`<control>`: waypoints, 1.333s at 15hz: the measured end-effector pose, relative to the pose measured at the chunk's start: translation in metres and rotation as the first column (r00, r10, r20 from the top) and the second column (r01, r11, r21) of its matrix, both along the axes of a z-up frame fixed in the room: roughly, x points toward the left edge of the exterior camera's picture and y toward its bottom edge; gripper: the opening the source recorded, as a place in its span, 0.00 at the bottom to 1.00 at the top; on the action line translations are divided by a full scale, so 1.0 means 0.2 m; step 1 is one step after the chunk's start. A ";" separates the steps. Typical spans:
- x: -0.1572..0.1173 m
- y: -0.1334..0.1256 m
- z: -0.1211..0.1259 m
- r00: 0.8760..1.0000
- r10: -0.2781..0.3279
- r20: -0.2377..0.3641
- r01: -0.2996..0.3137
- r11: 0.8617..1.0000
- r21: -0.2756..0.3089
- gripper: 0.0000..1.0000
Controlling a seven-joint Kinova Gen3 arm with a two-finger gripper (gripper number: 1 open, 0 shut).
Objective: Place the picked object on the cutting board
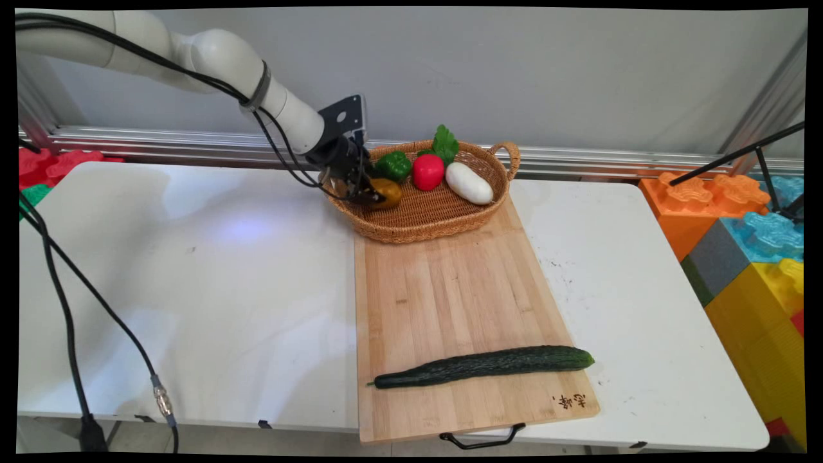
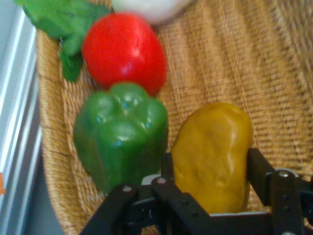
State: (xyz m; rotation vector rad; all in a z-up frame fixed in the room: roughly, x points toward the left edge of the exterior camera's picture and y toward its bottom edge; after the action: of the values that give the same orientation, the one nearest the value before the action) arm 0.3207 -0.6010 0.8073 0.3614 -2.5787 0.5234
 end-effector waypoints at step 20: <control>-0.65 0.50 0.32 0.975 -0.006 -0.221 0.045 0.984 0.170 0.00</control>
State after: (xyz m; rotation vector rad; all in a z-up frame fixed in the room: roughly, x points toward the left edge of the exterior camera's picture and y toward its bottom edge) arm 0.1908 -0.5012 0.8706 0.4199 -2.4148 0.2328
